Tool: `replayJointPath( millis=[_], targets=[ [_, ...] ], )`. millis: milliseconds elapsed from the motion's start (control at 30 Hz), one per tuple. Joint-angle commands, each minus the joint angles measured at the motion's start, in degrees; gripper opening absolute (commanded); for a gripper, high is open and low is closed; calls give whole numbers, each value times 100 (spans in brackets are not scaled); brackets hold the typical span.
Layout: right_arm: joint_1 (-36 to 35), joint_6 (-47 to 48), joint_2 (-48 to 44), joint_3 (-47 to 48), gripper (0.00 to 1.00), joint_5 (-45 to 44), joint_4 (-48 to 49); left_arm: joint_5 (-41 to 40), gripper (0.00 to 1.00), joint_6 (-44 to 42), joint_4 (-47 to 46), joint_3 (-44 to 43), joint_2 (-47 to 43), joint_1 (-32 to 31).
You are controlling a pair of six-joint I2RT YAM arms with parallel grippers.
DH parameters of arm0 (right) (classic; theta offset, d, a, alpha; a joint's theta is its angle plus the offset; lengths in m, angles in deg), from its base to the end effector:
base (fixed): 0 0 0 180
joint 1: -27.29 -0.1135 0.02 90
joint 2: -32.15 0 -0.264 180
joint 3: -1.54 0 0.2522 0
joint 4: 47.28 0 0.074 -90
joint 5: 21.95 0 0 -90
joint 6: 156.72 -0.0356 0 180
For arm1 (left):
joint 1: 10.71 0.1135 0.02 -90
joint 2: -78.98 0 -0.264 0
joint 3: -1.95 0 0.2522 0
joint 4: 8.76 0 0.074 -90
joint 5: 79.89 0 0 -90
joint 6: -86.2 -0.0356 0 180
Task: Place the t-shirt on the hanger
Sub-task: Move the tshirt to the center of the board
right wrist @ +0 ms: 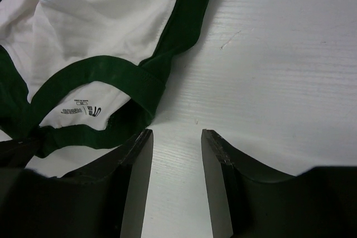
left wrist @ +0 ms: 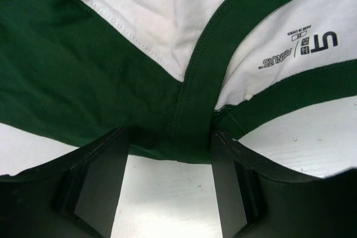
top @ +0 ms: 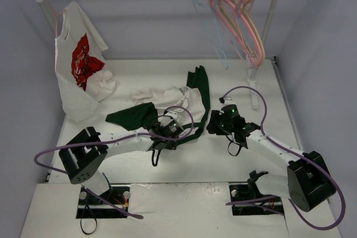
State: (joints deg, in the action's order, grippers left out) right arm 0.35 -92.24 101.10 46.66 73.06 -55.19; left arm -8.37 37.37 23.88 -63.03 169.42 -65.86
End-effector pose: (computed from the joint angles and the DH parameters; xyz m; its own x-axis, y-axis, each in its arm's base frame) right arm 0.2205 0.1156 0.2004 -0.6462 0.1530 -0.7477 -0.2650 0.8737 0.4079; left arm 0.1845 -0.2452 0.1776 -0.8145 0.0772 -0.5749 0.1945 0.9701 -0.1453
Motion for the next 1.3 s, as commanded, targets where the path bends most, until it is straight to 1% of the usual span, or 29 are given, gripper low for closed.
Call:
replayJointPath(
  millis=[0, 300, 433, 533, 567, 633, 667, 833, 900, 1100, 1267],
  targets=[
    [4, -50, 74, 11, 41, 96, 452, -253, 58, 128, -358, -248, -17, -65],
    [4, -94, 408, -24, 41, 271, 777, -288, 58, 181, -385, -283, 115, -74],
    [-13, -76, 505, -24, 40, 351, 953, -340, 56, 269, -350, -204, 141, -109],
    [-74, -59, 585, -6, 39, 439, 1023, -402, 48, 304, -261, -169, 133, -109],
    [-101, -50, 602, -15, 39, 421, 1041, -428, 43, 304, -244, -151, 124, -109],
    [-197, -41, 655, -50, 39, 377, 1129, -481, 37, 330, -226, -107, 89, -101],
    [-224, -32, 681, -59, 39, 377, 1164, -490, 31, 331, -218, -99, 80, -109],
    [-338, -50, 927, -51, 39, 360, 1323, -534, 21, 304, -165, -134, 45, -109],
    [-391, -76, 980, 2, 39, 290, 1331, -560, 20, 304, -147, -151, 36, -109],
    [-417, -155, 1182, 99, 39, 202, 1428, -639, 20, 295, -51, -160, -43, -109],
    [-452, -261, 1410, 117, 38, 210, 1691, -683, 20, 287, -6, -134, -122, -109]
  ],
)
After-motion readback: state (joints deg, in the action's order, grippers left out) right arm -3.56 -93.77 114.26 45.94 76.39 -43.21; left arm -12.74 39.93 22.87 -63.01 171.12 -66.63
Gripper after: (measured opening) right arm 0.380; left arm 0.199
